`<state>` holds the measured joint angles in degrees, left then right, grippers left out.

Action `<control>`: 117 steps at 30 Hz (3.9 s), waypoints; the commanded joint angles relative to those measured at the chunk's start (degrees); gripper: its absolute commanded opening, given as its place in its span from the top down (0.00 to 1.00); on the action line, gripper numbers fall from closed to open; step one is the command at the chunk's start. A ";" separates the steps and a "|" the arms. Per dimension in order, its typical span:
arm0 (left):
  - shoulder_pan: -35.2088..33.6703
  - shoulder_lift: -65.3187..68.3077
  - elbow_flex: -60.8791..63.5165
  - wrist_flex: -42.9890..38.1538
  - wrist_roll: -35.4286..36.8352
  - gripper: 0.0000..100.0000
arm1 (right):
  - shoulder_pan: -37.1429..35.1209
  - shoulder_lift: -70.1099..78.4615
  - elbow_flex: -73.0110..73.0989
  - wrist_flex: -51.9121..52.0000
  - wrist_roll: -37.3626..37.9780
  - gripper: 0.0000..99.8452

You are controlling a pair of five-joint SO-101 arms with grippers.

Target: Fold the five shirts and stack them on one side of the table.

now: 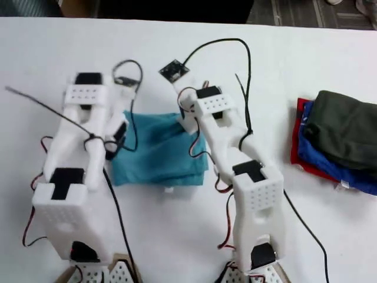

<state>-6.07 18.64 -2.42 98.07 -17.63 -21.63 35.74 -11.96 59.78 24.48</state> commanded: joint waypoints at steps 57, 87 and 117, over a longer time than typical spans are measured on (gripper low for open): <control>0.97 22.42 -31.52 -16.35 2.55 0.97 | -3.47 -57.80 61.45 -16.92 -0.18 0.98; 3.43 20.31 -31.25 -19.25 4.48 0.97 | -4.18 -55.25 58.99 -13.85 -0.18 0.98; -0.35 24.53 -42.33 -13.27 4.22 0.97 | -3.82 -49.71 58.99 -13.58 0.26 0.97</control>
<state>-7.74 48.35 -38.46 80.04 -13.41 -25.49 -13.93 52.40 42.11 24.48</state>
